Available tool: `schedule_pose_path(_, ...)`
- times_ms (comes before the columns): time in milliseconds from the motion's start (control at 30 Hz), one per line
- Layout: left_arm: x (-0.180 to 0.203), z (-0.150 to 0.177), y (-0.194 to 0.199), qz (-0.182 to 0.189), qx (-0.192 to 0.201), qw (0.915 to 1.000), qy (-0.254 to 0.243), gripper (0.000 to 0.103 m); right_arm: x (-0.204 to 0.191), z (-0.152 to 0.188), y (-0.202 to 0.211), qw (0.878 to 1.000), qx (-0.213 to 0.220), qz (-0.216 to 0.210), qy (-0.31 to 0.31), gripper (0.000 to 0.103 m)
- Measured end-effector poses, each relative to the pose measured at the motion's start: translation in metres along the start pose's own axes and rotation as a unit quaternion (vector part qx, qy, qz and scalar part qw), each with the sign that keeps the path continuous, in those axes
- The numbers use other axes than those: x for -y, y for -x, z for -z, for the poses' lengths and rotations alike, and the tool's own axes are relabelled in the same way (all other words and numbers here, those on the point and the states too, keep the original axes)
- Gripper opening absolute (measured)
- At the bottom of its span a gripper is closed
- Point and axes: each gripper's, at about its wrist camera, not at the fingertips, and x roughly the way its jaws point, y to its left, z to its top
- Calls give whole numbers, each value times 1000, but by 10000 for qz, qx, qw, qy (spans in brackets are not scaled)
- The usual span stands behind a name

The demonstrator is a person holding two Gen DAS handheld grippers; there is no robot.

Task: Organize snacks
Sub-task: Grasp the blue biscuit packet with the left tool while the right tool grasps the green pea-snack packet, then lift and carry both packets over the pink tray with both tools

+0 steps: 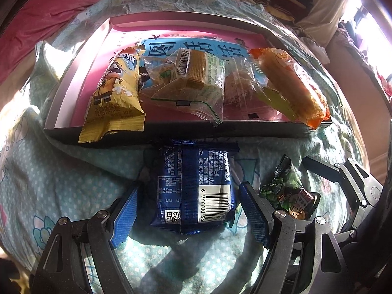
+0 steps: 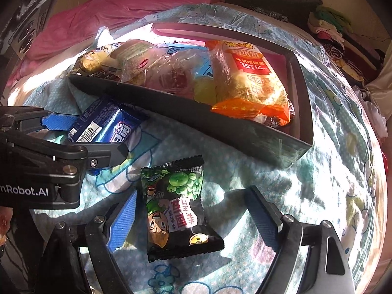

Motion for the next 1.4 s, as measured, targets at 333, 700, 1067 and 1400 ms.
schedule_pose_path(333,-3,-2,-5,55,79,9999,27,80,8,-2,10,9997,152,-156,-117,48)
schedule_pose_path(700,-8,9,4,-41,325,9994,-144,55,12,-4,18,9951,363,-837,-373,44)
schedule_pose_path(1067,-28,15,26,387,422,9983,142,53,26,-5,26,9824,621,-1476,-959,43)
schedule_pose_path(1400,-29,13,42,378,542,9977,170,53,26,-6,39,9767,924,-1656,-1003,42)
